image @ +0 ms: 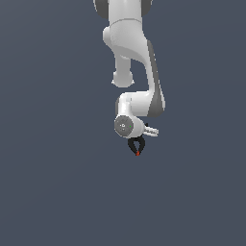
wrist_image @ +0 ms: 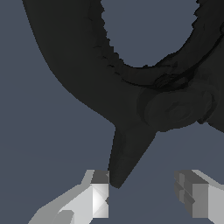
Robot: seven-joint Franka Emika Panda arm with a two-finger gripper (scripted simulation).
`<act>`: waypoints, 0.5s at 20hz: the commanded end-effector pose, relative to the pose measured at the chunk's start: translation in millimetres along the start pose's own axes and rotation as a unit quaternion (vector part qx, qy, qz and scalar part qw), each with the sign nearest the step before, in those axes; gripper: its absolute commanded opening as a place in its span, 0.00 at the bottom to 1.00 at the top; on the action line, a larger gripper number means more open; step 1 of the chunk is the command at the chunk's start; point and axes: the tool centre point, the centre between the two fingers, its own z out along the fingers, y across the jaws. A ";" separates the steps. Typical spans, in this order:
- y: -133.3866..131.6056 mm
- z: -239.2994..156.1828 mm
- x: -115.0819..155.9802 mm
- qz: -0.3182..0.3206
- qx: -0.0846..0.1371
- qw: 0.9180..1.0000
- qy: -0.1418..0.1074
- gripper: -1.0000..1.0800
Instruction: Pick up the object and move it to a goal position.
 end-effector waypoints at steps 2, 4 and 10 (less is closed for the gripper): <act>-8.4 14.5 -9.4 0.015 0.010 0.999 -0.034 0.62; -11.5 19.7 -13.0 0.020 0.014 0.999 -0.047 0.62; -14.0 24.2 -15.9 0.024 0.016 0.998 -0.057 0.62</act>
